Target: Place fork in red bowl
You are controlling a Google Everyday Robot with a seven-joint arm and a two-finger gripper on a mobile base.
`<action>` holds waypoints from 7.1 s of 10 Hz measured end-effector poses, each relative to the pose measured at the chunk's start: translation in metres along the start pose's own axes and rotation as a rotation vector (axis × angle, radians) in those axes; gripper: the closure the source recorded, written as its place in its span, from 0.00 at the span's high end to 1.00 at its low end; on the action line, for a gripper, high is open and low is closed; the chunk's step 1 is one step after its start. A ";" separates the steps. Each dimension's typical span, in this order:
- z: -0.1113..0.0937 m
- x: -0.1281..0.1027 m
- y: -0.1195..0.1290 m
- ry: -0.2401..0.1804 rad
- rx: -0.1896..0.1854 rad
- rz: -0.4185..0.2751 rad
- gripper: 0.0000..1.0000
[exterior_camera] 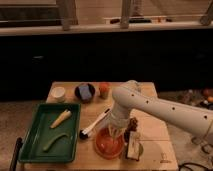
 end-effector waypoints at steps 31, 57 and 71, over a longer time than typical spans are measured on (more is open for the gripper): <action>0.007 -0.005 -0.016 -0.002 0.030 -0.049 0.80; 0.008 -0.005 -0.016 -0.004 0.030 -0.048 0.80; 0.008 -0.005 -0.015 -0.004 0.030 -0.048 0.80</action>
